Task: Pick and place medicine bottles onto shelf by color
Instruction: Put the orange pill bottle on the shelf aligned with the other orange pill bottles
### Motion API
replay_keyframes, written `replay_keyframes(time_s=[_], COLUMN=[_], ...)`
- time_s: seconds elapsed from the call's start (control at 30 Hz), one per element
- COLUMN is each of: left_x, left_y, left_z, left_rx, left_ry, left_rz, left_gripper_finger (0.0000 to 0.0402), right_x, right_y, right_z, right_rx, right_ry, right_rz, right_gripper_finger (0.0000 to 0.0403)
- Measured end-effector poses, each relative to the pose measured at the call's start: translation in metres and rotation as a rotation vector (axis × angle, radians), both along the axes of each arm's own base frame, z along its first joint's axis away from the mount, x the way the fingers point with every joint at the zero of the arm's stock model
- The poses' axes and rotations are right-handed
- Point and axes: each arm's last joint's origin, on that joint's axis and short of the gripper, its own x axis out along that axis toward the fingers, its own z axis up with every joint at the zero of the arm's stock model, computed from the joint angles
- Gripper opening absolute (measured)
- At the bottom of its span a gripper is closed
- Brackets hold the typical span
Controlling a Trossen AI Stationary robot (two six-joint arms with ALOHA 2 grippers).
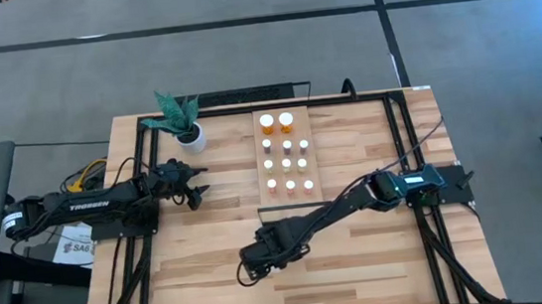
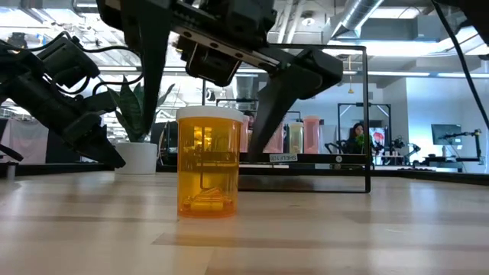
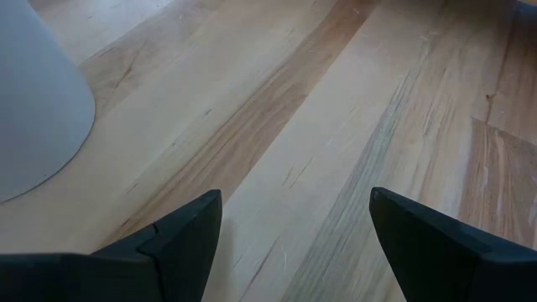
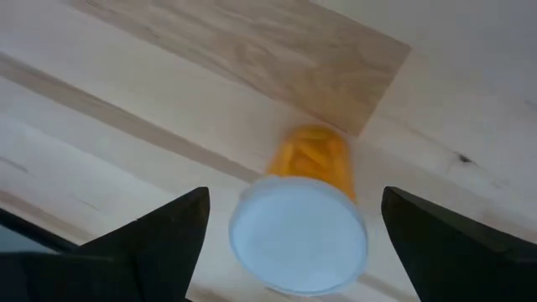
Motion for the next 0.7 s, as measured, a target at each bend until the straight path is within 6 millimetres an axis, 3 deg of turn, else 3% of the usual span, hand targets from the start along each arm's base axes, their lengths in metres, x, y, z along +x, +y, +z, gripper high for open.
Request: replay_keyframes(time_s=[0.4, 0.7], left_x=[0.0, 0.0], left_y=[0.0, 0.0], left_z=[0.0, 0.0], left_rx=[0.0, 0.0], left_ry=[0.0, 0.0], left_rz=[0.0, 0.0], left_gripper_finger=[0.0291, 0.0291], right_x=[-0.0011, -0.0018], right_y=[-0.0004, 0.0008], right_z=[-0.0004, -0.0005], right_rx=[-0.004, 0.001], right_ry=[0.019, 0.026], right_rz=[-0.058, -0.08], right_gripper_finger=[0.0366, 0.0309])
